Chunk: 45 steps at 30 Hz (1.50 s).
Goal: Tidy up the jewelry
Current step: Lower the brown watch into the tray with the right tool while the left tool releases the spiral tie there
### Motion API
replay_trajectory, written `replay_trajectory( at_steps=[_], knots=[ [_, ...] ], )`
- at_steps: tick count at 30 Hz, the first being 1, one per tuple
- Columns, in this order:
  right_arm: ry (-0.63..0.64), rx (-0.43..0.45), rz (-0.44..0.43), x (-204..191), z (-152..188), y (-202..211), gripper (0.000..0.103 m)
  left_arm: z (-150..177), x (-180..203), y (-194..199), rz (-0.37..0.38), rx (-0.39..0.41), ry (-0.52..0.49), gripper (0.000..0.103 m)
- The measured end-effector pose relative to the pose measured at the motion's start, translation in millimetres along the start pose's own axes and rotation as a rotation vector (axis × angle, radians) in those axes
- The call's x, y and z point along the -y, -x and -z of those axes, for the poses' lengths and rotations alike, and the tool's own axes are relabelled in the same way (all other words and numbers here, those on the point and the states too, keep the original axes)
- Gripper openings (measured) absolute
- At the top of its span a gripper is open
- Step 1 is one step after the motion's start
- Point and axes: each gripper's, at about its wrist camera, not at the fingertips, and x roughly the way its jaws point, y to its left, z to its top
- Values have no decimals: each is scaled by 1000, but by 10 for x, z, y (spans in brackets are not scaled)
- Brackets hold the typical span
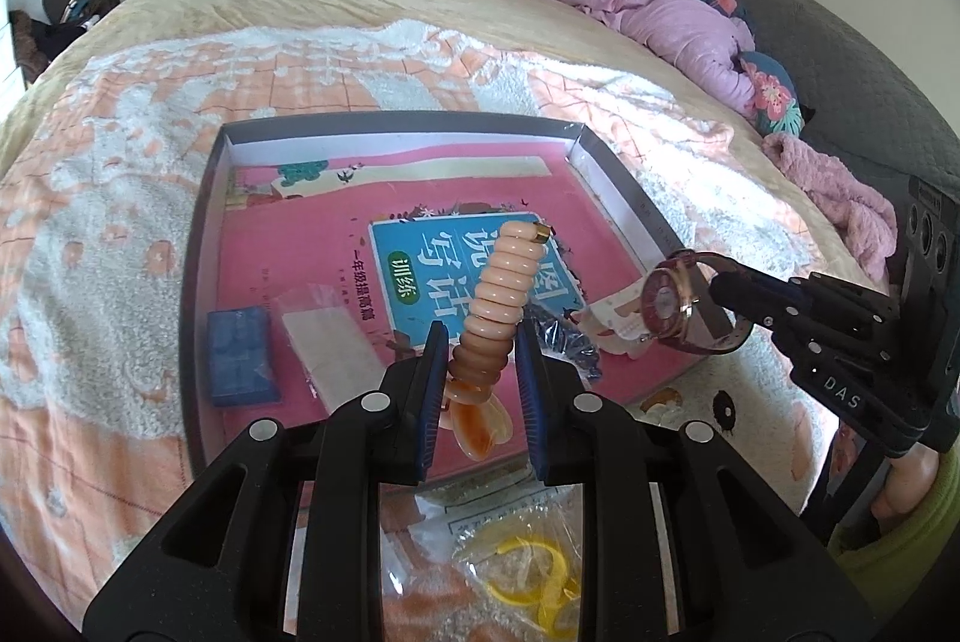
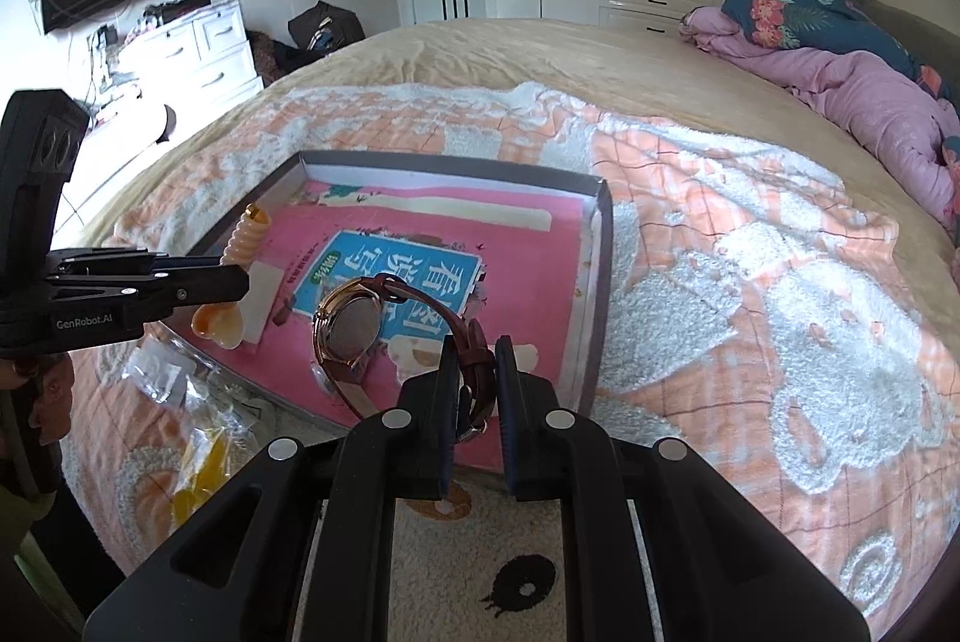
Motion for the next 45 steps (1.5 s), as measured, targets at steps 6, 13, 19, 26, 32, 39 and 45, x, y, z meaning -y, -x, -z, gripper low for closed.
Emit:
replay_trajectory(
  at_steps=[6,13,19,26,32,39,45],
  knots=[
    [34,-35,0,-61,-9,-199,11,-24,-10,-110,3,-14,0,16],
    [53,-53,-3,-127,-23,-335,11,-30,-29,-183,9,-25,1,16],
    [45,-55,-2,-105,-52,-374,13,-22,-40,-234,12,-35,3,16],
    [17,-48,-13,-79,-58,-344,30,-21,-22,-250,12,-41,-1,16],
    [-10,-30,-29,-78,-64,-228,51,-14,-23,-247,10,-44,2,16],
    [-57,3,-27,-10,-51,-2,68,-7,-21,-246,7,-47,2,24],
    [-90,24,-21,43,-31,171,72,-15,-10,-213,5,-41,-3,31]
  ],
)
